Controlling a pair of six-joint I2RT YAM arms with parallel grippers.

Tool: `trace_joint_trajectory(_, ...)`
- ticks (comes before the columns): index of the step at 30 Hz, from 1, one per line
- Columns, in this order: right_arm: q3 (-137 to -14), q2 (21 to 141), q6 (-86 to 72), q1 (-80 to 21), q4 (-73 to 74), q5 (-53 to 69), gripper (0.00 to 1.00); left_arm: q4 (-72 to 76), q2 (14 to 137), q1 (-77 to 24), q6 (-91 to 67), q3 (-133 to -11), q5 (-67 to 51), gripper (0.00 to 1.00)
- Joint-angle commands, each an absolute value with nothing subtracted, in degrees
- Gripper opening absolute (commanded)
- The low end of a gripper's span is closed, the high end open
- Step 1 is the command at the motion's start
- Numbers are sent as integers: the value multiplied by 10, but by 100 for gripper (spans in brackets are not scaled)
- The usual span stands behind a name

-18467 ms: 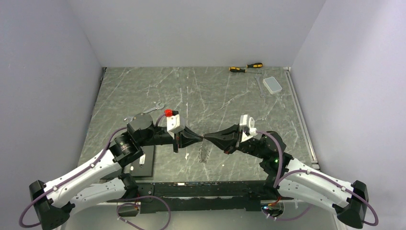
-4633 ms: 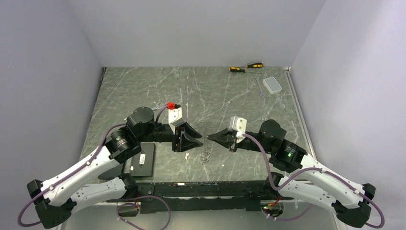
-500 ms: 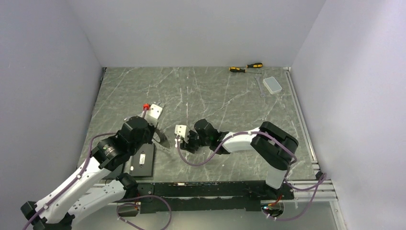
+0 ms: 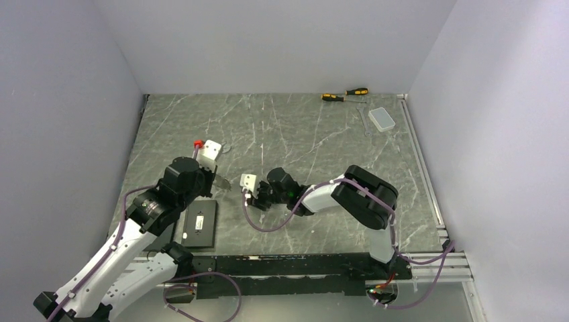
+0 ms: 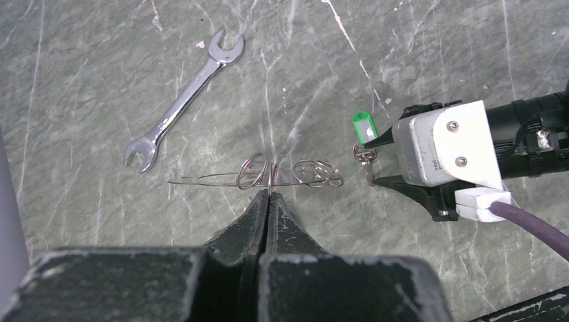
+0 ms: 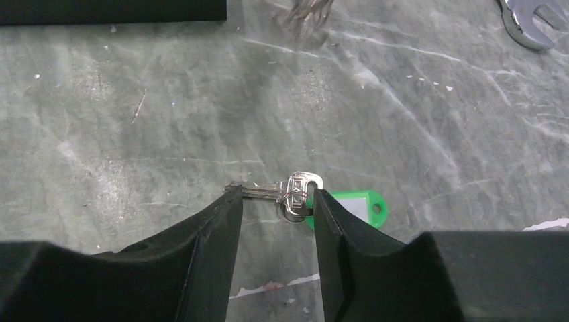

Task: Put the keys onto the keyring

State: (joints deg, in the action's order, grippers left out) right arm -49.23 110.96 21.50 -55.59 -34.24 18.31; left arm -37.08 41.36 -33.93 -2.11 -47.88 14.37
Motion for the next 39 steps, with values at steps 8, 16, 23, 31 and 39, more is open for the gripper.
trace_joint_trajectory(8, -516, 1131, 234, -550, -341, 172, 35, -331, 411, -329, -12, -478, 116, 0)
trace_joint_trajectory(16, -490, 1101, 239, -551, -325, 145, 37, -330, 410, -326, -12, -477, 111, 0)
trace_joint_trajectory(23, -489, 1098, 229, -551, -319, 134, 37, -330, 411, -323, -12, -478, 108, 0)
trace_joint_trajectory(31, -509, 1113, 220, -551, -297, 137, 23, -330, 409, -322, -12, -477, 106, 0)
trace_joint_trajectory(39, -514, 1114, 221, -551, -286, 129, 5, -329, 407, -321, -12, -476, 104, 0)
